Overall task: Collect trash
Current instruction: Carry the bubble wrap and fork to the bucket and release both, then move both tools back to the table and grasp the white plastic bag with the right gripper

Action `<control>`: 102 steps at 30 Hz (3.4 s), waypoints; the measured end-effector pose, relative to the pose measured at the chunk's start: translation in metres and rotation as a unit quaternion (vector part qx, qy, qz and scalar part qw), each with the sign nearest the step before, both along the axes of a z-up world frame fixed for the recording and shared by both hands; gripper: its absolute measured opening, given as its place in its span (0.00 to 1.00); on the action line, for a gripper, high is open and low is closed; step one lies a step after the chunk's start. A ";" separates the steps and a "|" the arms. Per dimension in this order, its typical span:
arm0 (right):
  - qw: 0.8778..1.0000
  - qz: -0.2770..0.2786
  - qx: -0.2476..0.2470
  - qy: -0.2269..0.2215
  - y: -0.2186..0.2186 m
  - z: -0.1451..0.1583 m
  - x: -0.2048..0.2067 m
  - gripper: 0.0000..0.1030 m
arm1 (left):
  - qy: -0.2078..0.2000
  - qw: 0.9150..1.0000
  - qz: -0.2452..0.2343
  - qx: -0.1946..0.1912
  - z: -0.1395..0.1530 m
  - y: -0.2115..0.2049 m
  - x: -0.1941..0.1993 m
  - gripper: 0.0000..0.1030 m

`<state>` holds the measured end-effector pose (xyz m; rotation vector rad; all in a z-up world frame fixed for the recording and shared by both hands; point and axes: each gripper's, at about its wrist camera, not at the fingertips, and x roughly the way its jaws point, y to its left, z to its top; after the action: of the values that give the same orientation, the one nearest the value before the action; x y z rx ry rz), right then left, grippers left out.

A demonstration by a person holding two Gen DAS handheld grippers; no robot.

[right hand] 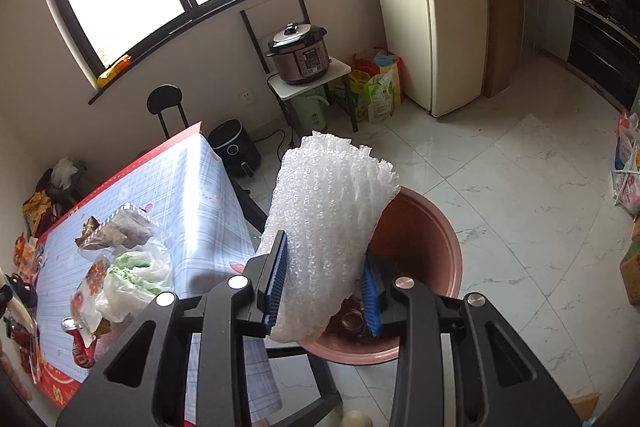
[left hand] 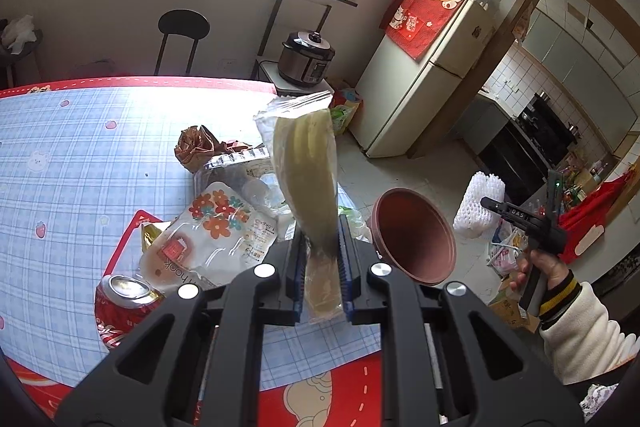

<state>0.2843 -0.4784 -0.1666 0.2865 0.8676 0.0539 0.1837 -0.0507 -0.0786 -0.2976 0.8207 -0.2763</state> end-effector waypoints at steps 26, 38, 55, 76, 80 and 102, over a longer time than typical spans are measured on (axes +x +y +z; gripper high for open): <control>0.998 -0.045 -0.014 -0.053 -0.064 0.035 -0.042 0.95 | 0.008 0.991 -0.134 0.013 -0.012 -0.165 0.082 0.17; 0.995 -0.096 -0.011 -0.032 -0.100 0.028 -0.091 0.95 | -0.067 0.968 -0.240 0.014 0.009 -0.296 0.137 0.77; 0.997 -0.064 -0.010 -0.046 -0.046 0.046 -0.084 0.95 | -0.088 0.991 -0.097 0.042 0.036 -0.156 0.109 0.95; 0.996 0.072 -0.036 -0.035 0.148 0.066 -0.048 0.95 | -0.064 0.983 0.165 0.053 0.001 0.169 -0.031 0.95; 0.993 0.106 -0.048 -0.023 0.190 0.060 -0.040 0.95 | -0.042 0.983 0.176 0.042 -0.025 0.196 -0.049 0.95; 0.976 0.185 -0.091 0.072 0.328 -0.054 0.032 0.95 | 0.041 0.987 0.152 0.015 -0.106 0.209 -0.055 0.95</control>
<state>0.3164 -0.1505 -0.2206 -0.0475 1.0551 0.3018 0.1288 0.1587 -0.1847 -0.4030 0.8476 0.0336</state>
